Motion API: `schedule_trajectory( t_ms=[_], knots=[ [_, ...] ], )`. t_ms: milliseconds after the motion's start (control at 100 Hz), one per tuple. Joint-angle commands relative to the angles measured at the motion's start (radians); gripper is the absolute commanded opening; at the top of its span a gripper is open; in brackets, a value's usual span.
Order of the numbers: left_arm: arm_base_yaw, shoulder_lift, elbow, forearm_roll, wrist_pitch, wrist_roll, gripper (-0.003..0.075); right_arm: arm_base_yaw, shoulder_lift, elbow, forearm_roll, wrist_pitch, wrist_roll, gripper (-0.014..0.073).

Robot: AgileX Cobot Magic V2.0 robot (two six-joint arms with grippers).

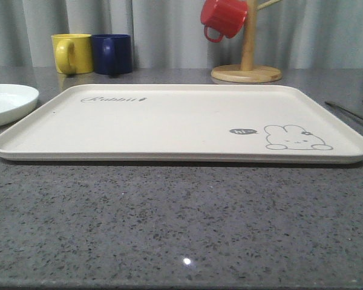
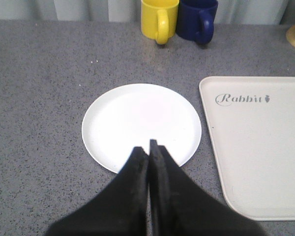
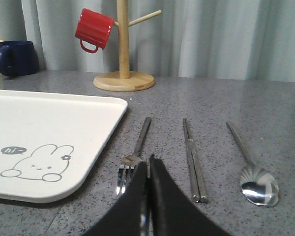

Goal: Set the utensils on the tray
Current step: 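Lower the left gripper toward the white plate beside the tray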

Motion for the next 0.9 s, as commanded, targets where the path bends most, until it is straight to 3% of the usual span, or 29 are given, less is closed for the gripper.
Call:
schedule_trajectory(
  t_ms=[0, 440, 560, 750, 890],
  knots=[
    [0.001, 0.088, -0.073, -0.004, -0.025, -0.007, -0.0018, -0.006, -0.019, -0.018, 0.000, -0.084, -0.008, -0.0068],
    [0.001, 0.294, -0.079, -0.004, 0.031, -0.007, 0.0000, -0.006, -0.019, -0.018, 0.000, -0.084, -0.008, -0.0068],
    [0.001, 0.307, -0.079, -0.004, 0.043, -0.007, 0.0130, -0.006, -0.019, -0.018, 0.000, -0.084, -0.008, -0.0068],
    [0.001, 0.308, -0.079, -0.004, 0.047, -0.007, 0.0449, -0.006, -0.019, -0.018, 0.000, -0.084, -0.008, -0.0068],
    [0.001, 0.313, -0.079, -0.002, 0.042, -0.007, 0.0487, -0.006, -0.019, -0.018, 0.000, -0.084, -0.008, -0.0068]
  ],
)
